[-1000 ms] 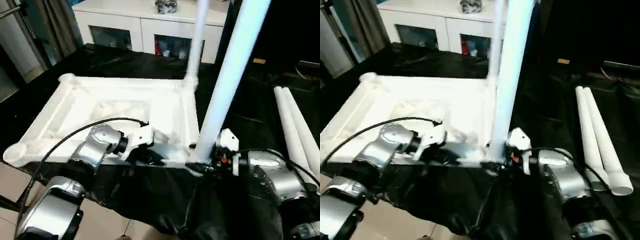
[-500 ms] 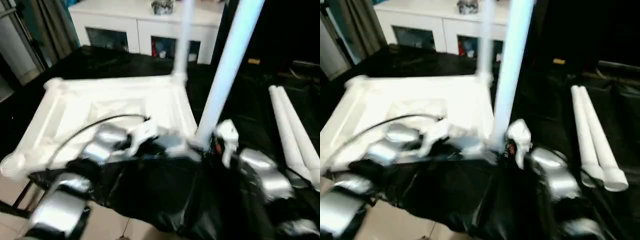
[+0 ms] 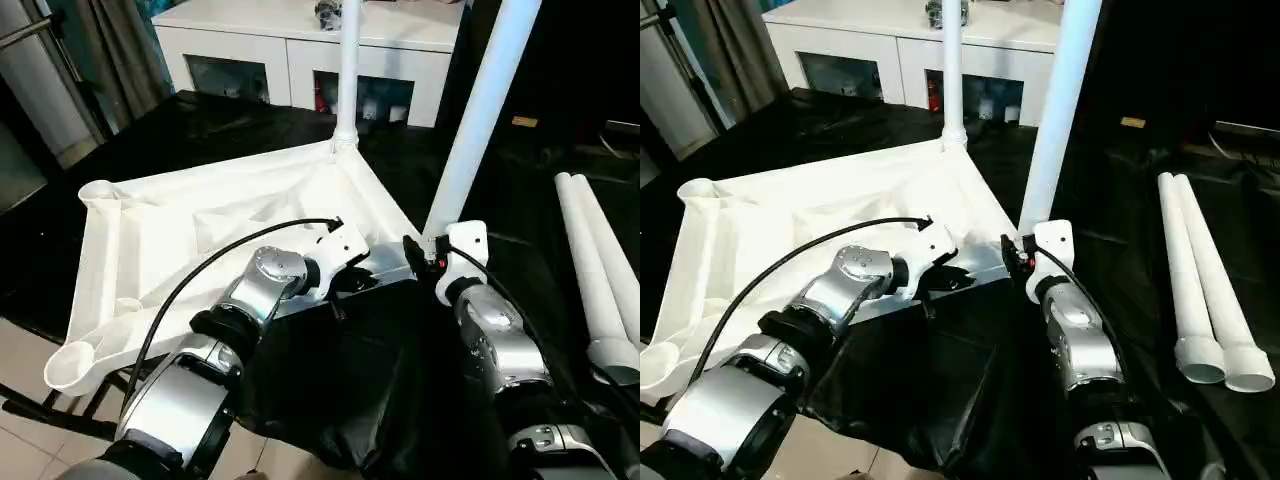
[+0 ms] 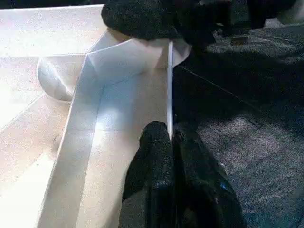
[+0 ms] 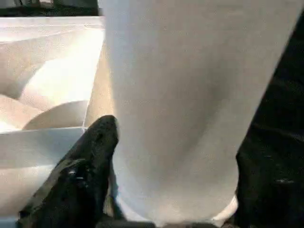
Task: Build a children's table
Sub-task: Rotate leg to tighten
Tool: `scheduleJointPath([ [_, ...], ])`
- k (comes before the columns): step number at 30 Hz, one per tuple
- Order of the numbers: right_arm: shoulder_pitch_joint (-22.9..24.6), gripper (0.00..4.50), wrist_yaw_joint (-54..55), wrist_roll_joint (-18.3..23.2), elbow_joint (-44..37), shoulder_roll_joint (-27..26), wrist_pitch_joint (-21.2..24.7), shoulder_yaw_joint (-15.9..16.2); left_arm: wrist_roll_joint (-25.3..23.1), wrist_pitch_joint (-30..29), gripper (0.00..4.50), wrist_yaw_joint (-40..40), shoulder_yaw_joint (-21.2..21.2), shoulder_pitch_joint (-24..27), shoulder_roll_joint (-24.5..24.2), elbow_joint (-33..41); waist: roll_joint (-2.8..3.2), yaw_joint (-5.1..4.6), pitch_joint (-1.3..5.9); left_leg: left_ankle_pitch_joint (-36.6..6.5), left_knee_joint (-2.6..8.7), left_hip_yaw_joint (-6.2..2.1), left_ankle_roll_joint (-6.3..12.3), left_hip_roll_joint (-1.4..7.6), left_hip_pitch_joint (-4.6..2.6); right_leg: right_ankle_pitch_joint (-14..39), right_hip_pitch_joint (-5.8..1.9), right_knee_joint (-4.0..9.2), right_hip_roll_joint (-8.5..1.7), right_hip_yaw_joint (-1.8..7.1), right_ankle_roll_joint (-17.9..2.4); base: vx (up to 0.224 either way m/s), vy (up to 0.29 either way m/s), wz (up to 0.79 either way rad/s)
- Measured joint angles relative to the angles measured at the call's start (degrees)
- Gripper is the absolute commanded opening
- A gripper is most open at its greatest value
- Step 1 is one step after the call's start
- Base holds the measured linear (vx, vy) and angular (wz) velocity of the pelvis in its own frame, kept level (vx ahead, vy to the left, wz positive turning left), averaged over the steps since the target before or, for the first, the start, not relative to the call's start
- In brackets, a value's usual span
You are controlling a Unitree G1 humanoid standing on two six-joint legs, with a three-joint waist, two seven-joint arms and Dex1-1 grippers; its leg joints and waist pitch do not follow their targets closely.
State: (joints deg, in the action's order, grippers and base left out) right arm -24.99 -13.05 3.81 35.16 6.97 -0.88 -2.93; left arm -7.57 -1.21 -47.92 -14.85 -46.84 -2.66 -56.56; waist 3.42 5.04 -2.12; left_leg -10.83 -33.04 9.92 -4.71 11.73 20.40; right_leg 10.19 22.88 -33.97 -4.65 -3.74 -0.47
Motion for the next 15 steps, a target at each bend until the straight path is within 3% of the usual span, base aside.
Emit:
scheduleJointPath([
  [5, 0.95, 3.78, -1.96, -0.18, -1.08, 1.39, -0.44, 0.73, -0.15, 1.1, 0.0, 0.33, -0.01, -0.17, -0.03, -0.68, 0.06, -0.04, -0.02, 0.0, 0.0, 0.0, 0.0, 0.0, 0.01, 0.0, 0.01, 0.0, 0.0, 0.0, 0.0, 0.0, 0.0, 0.0],
  [7, 4.48, 3.78, -5.09, 0.8, -6.31, 3.55, 0.33, 0.7, -0.5, 1.58, 0.0, 0.7, -0.05, -0.22, 0.11, -0.75, 0.06, 0.07, -0.04, 0.0, 0.0, 0.01, 0.01, 0.0, 0.06, 0.04, 0.02, 0.01, -0.01, 0.01, 0.07, 0.0, 0.0, 0.0],
  [14, 16.98, 3.78, -19.06, 10.4, -26.95, 11.82, 8.19, -0.07, -0.92, 3.07, 0.0, 3.14, 0.35, -0.44, 0.62, -1.8, -0.06, 0.16, -0.12, -0.02, 0.04, 0.0, 0.06, 0.01, 0.37, 0.17, 0.04, 0.02, -0.01, -0.01, 0.29, 0.0, 0.0, 0.0],
  [15, 17.96, 3.84, -20.23, 11.33, -28.37, 12.36, 8.95, -0.16, -0.88, 3.14, 0.28, 3.4, 0.74, -0.45, 0.59, -1.99, -0.05, 0.1, -0.11, -0.01, 0.04, 0.0, 0.06, 0.01, 0.39, 0.2, 0.06, 0.01, -0.01, -0.02, 0.35, 0.0, 0.0, 0.0],
])
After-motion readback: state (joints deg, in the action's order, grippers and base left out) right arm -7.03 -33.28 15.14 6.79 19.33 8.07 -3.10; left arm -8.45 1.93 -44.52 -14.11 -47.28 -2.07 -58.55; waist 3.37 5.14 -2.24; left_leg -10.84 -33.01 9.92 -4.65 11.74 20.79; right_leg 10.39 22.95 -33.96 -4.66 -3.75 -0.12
